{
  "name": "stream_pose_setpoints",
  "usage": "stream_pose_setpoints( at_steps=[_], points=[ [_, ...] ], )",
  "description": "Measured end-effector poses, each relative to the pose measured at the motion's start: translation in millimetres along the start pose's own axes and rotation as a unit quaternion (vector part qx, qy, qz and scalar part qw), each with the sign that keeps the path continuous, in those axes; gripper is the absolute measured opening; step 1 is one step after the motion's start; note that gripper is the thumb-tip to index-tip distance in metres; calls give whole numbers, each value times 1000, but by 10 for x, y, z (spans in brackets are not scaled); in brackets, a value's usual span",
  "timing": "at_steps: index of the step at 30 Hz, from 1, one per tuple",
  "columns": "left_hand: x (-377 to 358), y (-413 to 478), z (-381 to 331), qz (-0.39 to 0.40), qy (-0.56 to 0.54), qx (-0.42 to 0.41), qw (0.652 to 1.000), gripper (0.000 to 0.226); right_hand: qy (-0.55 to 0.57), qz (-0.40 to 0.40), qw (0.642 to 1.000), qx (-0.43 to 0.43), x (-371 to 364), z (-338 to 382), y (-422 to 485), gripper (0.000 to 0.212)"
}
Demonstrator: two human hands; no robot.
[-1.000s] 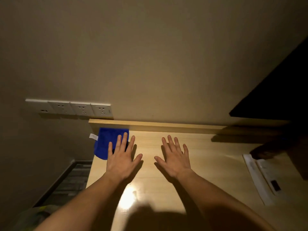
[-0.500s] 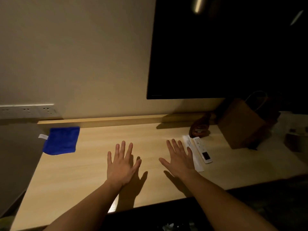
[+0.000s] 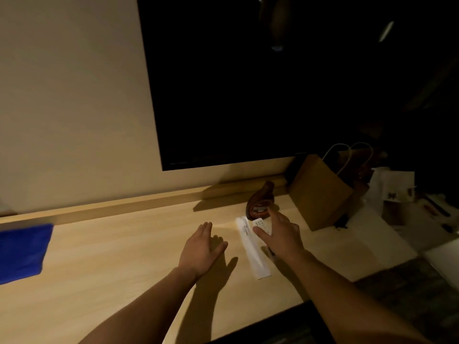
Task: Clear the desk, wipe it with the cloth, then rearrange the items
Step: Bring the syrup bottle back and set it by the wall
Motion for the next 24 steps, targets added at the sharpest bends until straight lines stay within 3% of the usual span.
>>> stream_pose_setpoints(
  at_steps=[10, 16, 21, 24],
  points=[
    [-458, 1311, -512, 83, -51, -11, 995, 88, 104, 6, 992, -65, 480, -255, 990, 85],
    [-781, 1794, -646, 96, -57, -2, 994, 82, 155, 66, 984, -65, 427, -332, 1376, 73],
    [-925, 1991, -761, 90, -100, 11, 991, 49, 106, 113, 988, -26, 304, -419, 1658, 67],
    [-984, 1993, -765, 57, -126, 28, 990, 42, 121, 108, 987, -16, 246, -470, 1726, 64]
  ],
)
Point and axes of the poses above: each hand's wrist, its own y-axis towards the middle knuckle, its own x-axis out of the back of the hand, z = x × y, the point moved 7 cm from there along y, towards the middle knuckle, and after that the axes turned 4 degrees about -z, right-handed, at the moved point
